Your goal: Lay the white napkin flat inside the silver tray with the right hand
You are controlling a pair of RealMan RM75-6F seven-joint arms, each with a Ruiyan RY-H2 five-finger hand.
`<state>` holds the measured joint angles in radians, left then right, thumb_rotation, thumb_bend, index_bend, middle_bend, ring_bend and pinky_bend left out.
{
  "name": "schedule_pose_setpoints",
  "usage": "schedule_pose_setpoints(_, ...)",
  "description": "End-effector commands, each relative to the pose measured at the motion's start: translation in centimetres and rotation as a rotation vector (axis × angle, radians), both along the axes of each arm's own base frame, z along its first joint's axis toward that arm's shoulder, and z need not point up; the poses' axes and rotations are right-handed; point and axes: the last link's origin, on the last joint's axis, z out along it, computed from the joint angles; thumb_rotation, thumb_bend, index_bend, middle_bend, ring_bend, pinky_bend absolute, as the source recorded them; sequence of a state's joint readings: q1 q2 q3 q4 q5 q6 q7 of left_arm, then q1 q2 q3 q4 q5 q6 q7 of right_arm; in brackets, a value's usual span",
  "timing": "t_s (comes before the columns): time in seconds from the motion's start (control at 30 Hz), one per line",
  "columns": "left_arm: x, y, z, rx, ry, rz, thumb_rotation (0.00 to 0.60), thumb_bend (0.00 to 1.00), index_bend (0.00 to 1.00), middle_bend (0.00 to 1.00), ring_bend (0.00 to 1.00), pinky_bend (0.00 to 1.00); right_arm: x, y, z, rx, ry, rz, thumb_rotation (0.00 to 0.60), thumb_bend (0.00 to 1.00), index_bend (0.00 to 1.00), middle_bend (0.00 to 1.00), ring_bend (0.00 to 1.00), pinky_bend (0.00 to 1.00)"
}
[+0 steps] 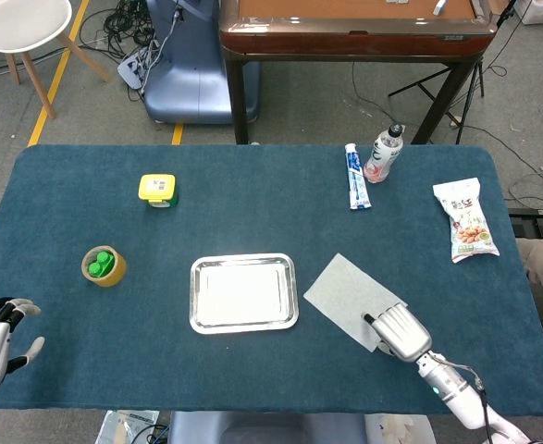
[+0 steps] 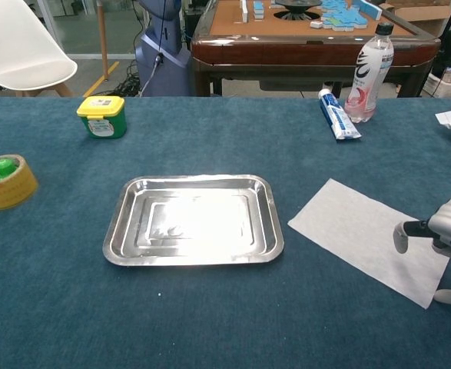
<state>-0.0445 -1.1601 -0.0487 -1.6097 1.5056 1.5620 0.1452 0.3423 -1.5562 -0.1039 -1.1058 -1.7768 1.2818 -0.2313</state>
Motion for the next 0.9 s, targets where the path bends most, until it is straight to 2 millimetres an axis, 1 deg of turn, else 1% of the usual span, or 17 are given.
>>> schedule_pose_setpoints(0.03,0.00,-0.01,0.01,0.000,0.000,0.000,0.600,0.23,0.41,0.35,0.23,0.48,0.03,0.03,-0.05,-0.002,-0.014,0.005,0.600,0.01,0.43,1.00,1.00,1.00)
schedule_pose_setpoints(0.17,0.00,-0.03,0.01,0.000,0.000,0.000,0.600,0.23,0.41,0.35,0.23,0.48,0.00,0.00,-0.10,-0.005,-0.027,0.007,0.600,0.06,0.43,1.00,1.00,1.00)
schedule_pose_setpoints(0.37,-0.02,-0.04,0.00,0.000,0.001,0.001,0.600,0.23,0.41,0.35,0.23,0.48,0.01,0.04,-0.15,-0.006,-0.046,0.010,0.600,0.23,0.43,1.00,1.00,1.00)
schedule_pose_setpoints(0.77,-0.03,-0.04,-0.06,-0.003,0.001,0.001,0.600,0.23,0.41,0.35,0.23,0.48,0.03,-0.03,-0.24,-0.003,-0.058,-0.002,0.600,0.49,0.47,1.00,1.00,1.00)
schedule_pose_setpoints(0.9,-0.04,-0.04,-0.07,-0.004,0.002,0.002,0.600,0.23,0.41,0.35,0.23,0.48,0.06,-0.08,-0.31,-0.001,-0.060,-0.011,0.600,0.55,0.48,1.00,1.00,1.00)
